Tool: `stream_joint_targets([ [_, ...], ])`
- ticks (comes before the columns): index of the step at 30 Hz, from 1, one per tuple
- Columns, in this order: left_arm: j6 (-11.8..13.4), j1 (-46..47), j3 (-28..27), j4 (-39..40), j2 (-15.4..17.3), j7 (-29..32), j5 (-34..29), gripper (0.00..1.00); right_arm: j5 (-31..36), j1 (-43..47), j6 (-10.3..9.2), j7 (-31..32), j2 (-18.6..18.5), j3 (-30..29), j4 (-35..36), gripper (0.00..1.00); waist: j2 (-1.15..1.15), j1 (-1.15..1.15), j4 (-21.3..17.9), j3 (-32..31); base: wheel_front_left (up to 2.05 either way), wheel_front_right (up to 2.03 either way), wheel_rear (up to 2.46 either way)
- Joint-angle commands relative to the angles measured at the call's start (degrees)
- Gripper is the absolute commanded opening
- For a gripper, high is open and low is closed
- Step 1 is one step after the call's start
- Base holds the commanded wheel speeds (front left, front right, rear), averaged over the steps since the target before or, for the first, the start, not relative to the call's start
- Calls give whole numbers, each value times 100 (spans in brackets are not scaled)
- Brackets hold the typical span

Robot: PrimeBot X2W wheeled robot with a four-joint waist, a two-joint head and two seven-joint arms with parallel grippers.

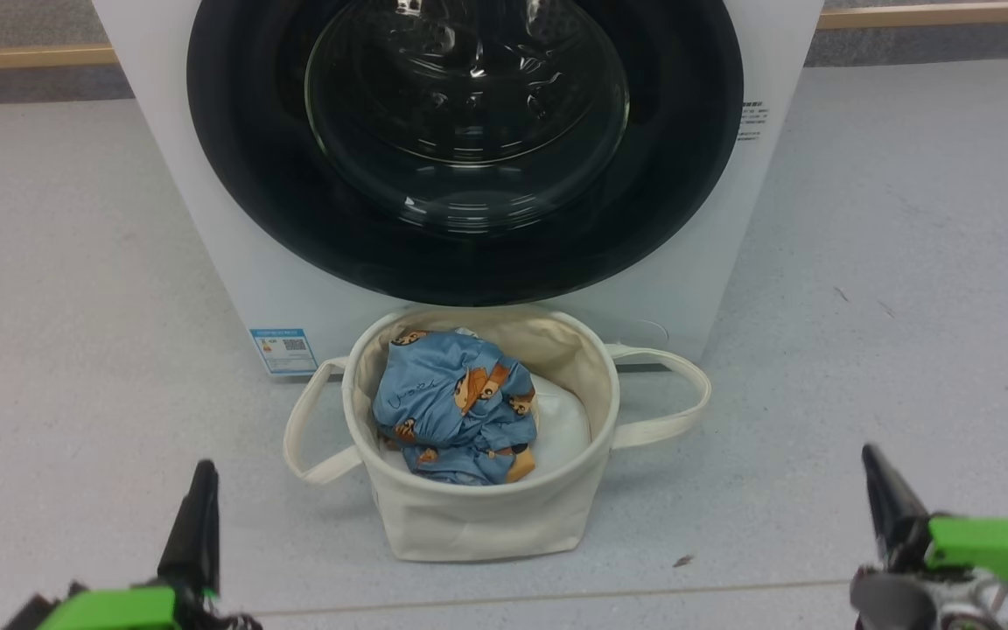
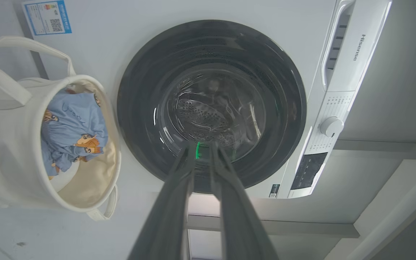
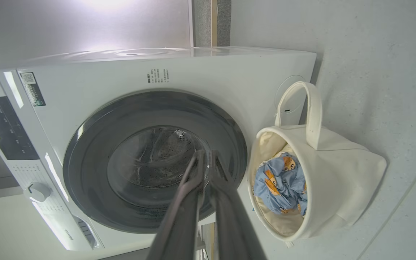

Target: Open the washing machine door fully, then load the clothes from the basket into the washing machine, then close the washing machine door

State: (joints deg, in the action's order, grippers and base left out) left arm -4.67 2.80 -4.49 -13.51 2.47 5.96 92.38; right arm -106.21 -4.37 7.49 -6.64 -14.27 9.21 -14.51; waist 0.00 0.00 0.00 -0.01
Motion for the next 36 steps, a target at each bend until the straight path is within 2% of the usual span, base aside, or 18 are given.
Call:
stream_joint_targets([
  [1,8,-30,3,-60,-8,-1,0,100,0,24,-1,0,21,11,-64,100,0,0,0,0,0,0,0],
  [8,10,-56,0,-184,-25,-97,-35,100,208,6,-1,-38,111,-75,-187,100,0,6,10,-2,0,0,0],
  [19,18,46,-74,-162,-20,-264,-233,100,564,-123,-1,-105,198,-336,-24,100,0,0,38,14,0,0,0],
  [28,84,162,-142,52,-15,-415,-740,100,1203,-261,-1,-165,275,-427,56,100,0,0,61,31,0,0,0],
  [36,159,259,-103,370,-10,-549,-1463,100,2033,-445,-1,-219,344,-502,168,100,0,0,90,45,0,0,0],
])
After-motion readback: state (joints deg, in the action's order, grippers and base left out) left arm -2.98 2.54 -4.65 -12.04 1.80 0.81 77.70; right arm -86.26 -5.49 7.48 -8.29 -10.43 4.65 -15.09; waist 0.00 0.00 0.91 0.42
